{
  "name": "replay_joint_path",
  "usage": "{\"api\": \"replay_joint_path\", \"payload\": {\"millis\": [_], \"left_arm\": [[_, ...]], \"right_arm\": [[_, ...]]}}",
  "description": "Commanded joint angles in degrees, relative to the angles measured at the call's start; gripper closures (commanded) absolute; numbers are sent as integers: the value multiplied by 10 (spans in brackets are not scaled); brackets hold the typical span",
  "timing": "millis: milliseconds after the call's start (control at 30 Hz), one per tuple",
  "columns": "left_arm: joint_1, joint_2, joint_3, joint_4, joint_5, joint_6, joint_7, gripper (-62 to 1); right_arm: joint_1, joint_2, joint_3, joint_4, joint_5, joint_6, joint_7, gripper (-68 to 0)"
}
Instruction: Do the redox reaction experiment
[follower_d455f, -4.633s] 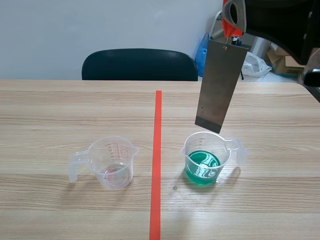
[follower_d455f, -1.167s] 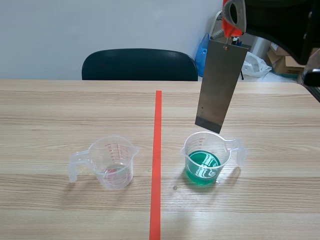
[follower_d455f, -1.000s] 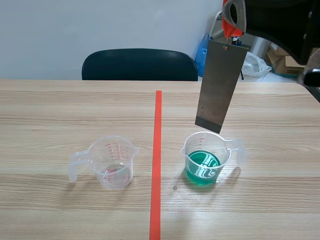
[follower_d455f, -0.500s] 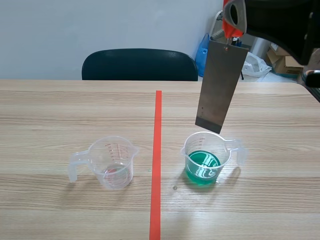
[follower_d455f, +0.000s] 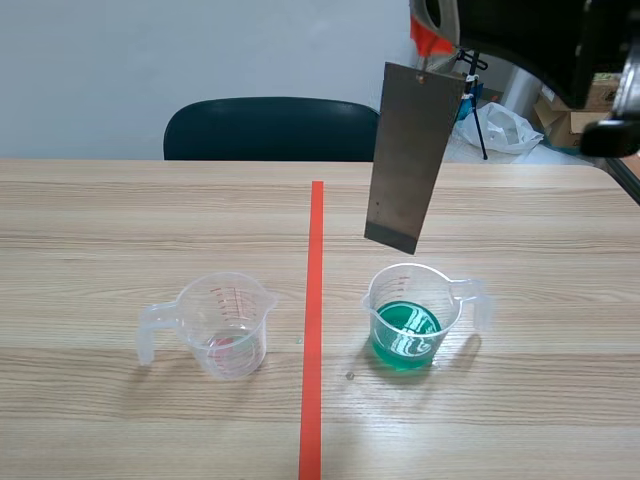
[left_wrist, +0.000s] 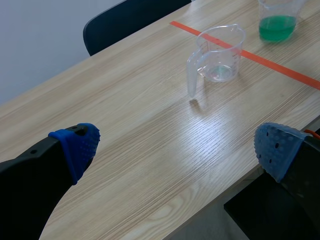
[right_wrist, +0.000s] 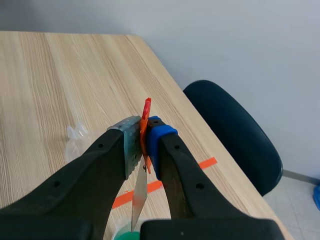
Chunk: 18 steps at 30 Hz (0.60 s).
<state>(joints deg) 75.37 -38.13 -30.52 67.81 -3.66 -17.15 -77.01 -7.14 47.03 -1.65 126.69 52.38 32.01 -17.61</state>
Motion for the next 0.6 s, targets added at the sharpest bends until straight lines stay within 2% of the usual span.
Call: {"api": "replay_joint_path", "payload": {"millis": [0,267,333,567], "left_arm": [[1,2,-4,1,-3,-1,-12,-623],[1,2,-4,1,-3,-1,-12,-623],[1,2,-4,1,-3,-1,-12,-623],[1,2,-4,1,-3,-1,-12,-623]], "right_arm": [[22,4,-12,2,8,-3,3,-6],[122,-6,-119,-10,8,-16,3,-6],[148,-15,-148,-21,7,-24,3,-6],[236,-57,-241,-67,7,-24,-9,-6]]}}
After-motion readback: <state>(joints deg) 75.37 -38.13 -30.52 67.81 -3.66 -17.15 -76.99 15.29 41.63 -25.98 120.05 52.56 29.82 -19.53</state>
